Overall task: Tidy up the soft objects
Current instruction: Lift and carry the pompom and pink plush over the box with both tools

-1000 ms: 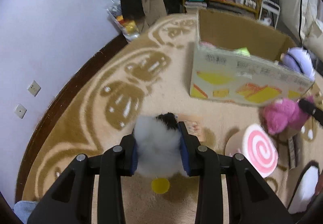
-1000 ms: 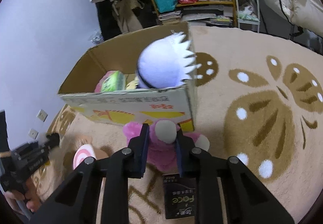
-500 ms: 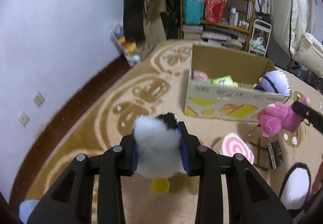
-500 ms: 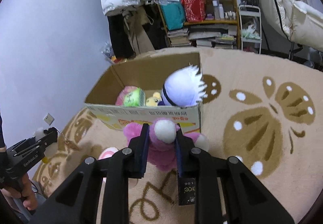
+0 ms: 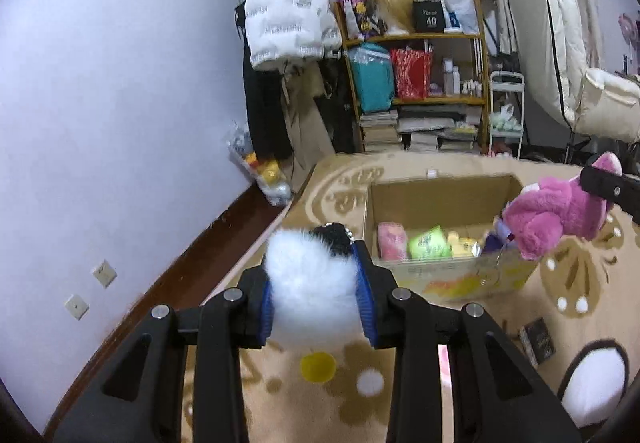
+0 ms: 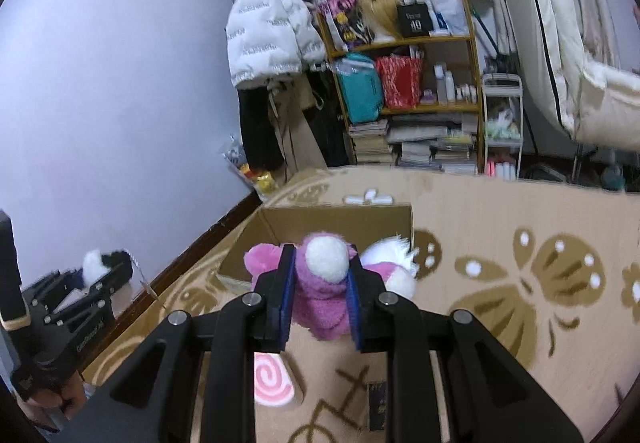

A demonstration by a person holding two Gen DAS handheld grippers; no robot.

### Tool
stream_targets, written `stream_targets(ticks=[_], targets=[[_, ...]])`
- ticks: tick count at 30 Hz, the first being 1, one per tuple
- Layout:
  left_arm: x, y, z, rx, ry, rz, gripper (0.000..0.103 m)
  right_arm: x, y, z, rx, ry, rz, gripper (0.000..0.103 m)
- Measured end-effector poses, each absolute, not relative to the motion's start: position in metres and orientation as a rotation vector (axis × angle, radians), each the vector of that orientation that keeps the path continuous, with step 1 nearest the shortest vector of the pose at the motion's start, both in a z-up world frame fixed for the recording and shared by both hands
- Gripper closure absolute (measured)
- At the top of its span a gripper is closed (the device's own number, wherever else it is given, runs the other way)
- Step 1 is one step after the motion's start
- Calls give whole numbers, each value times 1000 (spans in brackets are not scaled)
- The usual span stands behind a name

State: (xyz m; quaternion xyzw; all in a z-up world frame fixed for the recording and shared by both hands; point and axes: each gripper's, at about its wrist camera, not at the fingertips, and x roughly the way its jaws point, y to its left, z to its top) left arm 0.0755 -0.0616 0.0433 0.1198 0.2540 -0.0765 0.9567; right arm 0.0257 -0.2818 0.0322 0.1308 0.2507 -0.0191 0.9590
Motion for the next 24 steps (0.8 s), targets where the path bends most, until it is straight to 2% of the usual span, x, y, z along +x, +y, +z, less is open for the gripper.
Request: stream_targets(ticks=[12,18,24], targets=[[149,-99,78,218,464,-204,70,84,-287,38,180,492,-14,79],[185,-125,50,206,541,-238,70,113,-298,22,166,511,-1,79],[216,-159,-3,299,660,-253,70,135,-313,-5,184,577,15,78]])
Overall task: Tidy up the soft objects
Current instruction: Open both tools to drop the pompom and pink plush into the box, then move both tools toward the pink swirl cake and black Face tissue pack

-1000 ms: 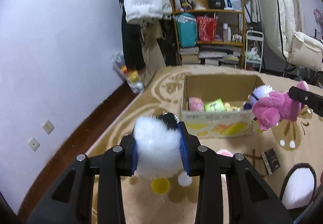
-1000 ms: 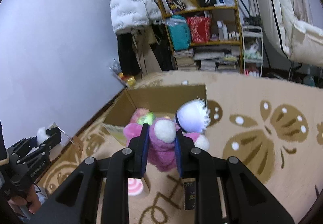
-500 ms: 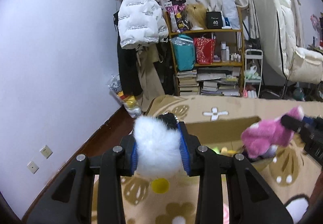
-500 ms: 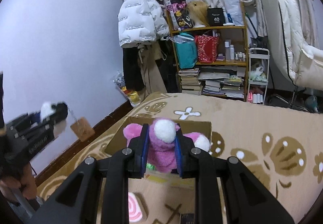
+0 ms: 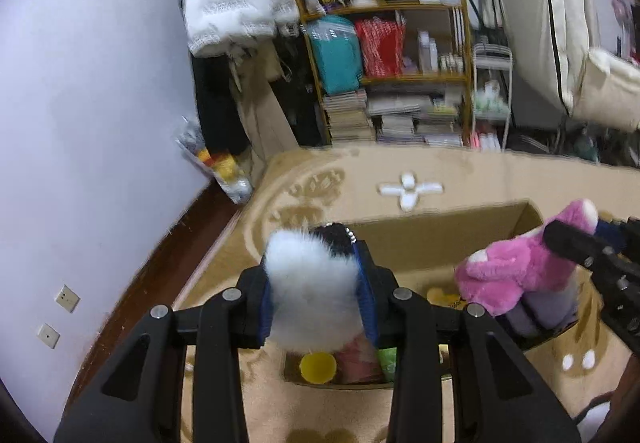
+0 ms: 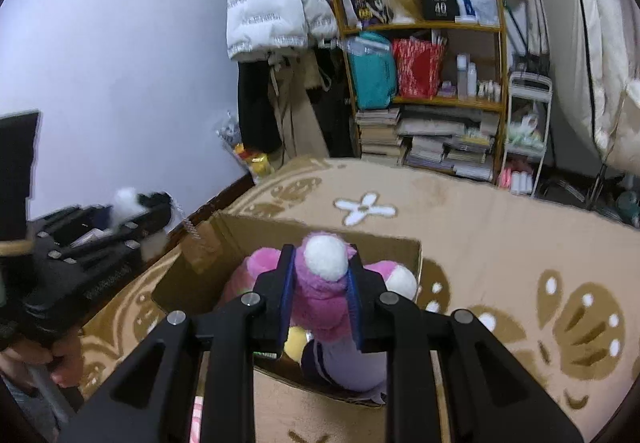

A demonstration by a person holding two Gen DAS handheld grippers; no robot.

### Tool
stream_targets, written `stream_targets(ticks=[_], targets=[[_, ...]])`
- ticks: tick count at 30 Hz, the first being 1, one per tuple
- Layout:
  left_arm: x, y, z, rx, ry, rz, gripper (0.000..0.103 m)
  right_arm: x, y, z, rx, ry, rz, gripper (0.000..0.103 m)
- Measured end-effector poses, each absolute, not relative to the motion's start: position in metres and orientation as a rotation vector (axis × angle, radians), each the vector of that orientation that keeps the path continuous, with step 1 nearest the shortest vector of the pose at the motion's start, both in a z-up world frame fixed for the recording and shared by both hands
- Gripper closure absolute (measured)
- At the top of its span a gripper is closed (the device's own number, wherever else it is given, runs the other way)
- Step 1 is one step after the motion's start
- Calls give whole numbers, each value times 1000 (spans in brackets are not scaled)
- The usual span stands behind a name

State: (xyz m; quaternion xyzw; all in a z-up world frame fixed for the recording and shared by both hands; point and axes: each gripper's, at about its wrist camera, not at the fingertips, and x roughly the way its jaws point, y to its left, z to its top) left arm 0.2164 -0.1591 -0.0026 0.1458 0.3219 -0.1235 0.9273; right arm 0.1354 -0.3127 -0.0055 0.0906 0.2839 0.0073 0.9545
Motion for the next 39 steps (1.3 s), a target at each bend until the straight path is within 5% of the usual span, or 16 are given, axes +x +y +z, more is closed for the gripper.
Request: stream_targets(ticks=[9,10,12,14,23,28,39], targets=[[230,-163,-32,268,771,-240,64,152,-332,-21,292,635,105,75],[229,-162,-33,267,778,-234,62,154,-332,-21,288,646,101,71],[227,-160,-33,283,774,-202,40,157,-332,-20,282,664,99,59],[222,-157,-31,300,754,-169,37,156,-330,-18,281,666,93,42],[197,-127,-14,255,765,-133,14,131,-328,-7,304,637,32,1],[173,-112,9,253,722,-111,3,109,-326,5,298,628,13,0],[114,-76,43,219,694,-116,2,47,-312,31,244,617,-16,0]])
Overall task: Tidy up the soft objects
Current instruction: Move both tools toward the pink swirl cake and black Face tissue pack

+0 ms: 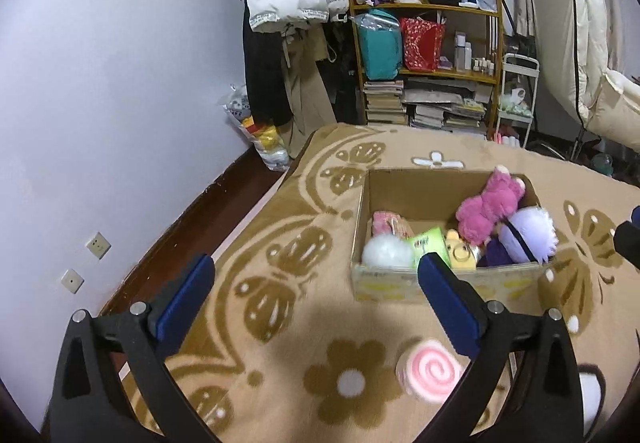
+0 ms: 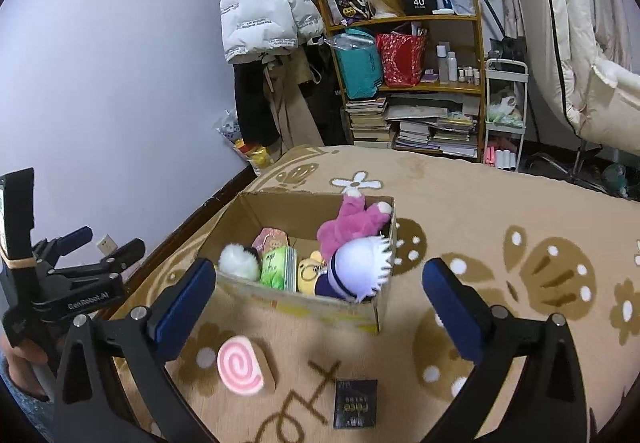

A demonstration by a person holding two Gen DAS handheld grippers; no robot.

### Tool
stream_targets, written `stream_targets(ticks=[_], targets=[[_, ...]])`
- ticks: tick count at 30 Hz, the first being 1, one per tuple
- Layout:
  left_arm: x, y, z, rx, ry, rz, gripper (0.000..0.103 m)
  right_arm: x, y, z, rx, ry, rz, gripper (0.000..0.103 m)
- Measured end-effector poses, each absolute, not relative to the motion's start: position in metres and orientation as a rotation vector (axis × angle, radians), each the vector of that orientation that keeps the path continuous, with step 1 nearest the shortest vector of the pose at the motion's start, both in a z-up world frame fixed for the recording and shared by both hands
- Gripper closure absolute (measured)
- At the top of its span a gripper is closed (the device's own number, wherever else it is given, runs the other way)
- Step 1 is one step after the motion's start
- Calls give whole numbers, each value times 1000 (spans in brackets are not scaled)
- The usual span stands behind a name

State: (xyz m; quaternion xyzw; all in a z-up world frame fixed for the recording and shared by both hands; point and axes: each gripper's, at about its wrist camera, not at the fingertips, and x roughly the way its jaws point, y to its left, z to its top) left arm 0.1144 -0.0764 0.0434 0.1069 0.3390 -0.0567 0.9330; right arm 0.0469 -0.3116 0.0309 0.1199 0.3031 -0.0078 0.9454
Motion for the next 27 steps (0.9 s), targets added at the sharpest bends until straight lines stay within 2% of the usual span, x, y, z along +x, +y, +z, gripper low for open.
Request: stream_targets(ticks=[13,27], targets=[[61,-50,45,212,711,-113,2,2,-290,32,217,625,-29,0],[61,-66,-12,246,796,-159,2,-4,-285,-16,236,698,-32,0]])
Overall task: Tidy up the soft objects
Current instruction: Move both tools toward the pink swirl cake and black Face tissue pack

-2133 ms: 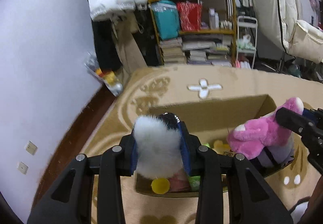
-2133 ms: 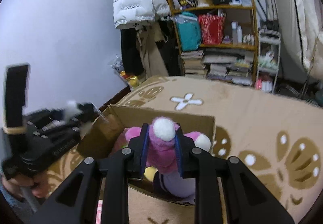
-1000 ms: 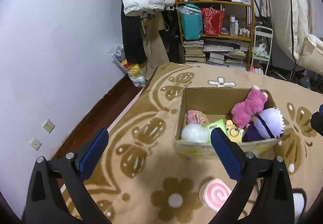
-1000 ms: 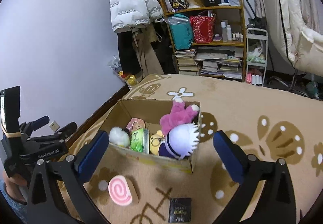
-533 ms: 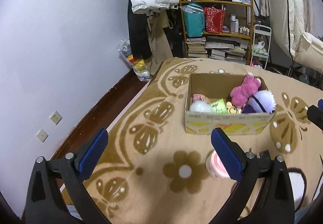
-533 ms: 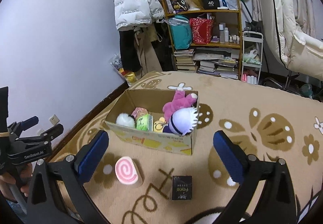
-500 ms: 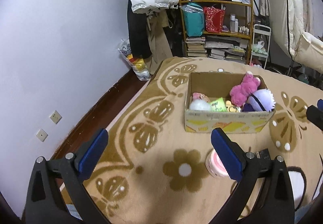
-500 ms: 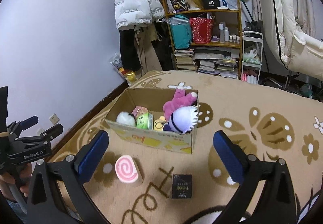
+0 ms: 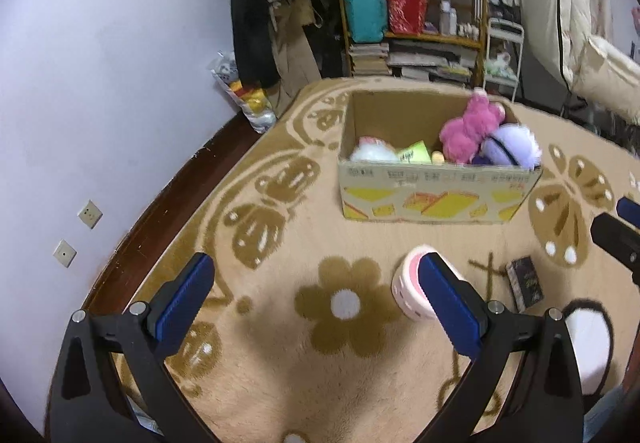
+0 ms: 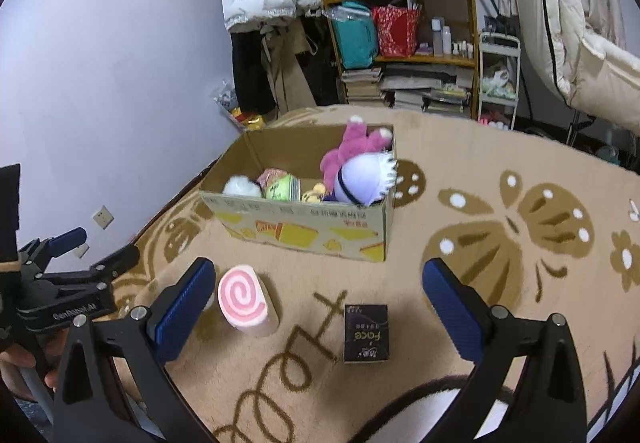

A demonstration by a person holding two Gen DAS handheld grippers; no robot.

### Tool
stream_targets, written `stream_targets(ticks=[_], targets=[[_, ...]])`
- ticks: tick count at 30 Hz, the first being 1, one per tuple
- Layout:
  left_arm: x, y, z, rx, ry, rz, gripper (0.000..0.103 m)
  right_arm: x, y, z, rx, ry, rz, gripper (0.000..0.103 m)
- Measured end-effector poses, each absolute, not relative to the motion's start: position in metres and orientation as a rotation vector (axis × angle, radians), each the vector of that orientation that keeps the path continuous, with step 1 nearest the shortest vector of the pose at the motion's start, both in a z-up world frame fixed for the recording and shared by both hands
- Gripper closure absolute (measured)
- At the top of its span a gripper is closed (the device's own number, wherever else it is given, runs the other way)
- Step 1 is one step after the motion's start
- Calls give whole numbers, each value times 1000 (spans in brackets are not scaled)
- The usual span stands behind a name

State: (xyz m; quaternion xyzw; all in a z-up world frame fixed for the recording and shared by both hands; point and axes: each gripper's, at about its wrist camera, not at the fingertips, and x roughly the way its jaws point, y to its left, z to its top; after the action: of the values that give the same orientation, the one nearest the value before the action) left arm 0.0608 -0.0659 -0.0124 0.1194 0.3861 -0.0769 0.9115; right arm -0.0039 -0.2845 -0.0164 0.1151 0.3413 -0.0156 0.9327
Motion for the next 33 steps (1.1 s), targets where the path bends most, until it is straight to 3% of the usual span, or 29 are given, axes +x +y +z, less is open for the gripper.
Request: stream_targets(ticks=[33], targets=[[94,-99,-52,276,837,-234,2,29,-294,-101,281,899,-73,0]])
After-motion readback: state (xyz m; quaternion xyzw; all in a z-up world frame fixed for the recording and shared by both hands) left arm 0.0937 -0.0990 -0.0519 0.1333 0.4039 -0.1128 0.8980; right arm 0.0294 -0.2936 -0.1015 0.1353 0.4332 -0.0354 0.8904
